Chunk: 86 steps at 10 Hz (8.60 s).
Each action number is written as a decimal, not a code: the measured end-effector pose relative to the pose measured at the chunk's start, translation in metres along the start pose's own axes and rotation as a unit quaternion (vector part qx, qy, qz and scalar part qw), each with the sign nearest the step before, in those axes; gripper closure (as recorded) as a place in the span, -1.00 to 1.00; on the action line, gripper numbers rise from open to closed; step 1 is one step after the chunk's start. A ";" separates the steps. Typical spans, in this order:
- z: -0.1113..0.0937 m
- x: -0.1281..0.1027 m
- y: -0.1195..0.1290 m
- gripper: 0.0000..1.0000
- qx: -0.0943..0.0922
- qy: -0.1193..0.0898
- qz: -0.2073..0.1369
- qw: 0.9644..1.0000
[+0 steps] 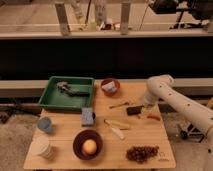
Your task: Place eraser in red bowl
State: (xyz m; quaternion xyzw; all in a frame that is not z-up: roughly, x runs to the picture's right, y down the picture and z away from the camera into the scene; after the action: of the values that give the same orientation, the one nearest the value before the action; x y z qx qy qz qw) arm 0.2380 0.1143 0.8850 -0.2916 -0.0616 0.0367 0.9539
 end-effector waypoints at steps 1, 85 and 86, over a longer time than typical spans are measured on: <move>0.002 -0.001 -0.002 -0.60 -0.002 0.001 0.002 1.000; 0.029 -0.031 -0.017 -0.60 0.016 -0.028 0.040 0.999; 0.031 -0.035 -0.017 -0.60 0.014 -0.027 0.038 0.999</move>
State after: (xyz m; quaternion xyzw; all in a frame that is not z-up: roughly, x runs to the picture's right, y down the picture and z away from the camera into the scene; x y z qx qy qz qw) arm 0.1997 0.1138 0.9164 -0.2788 -0.0756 0.0816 0.9539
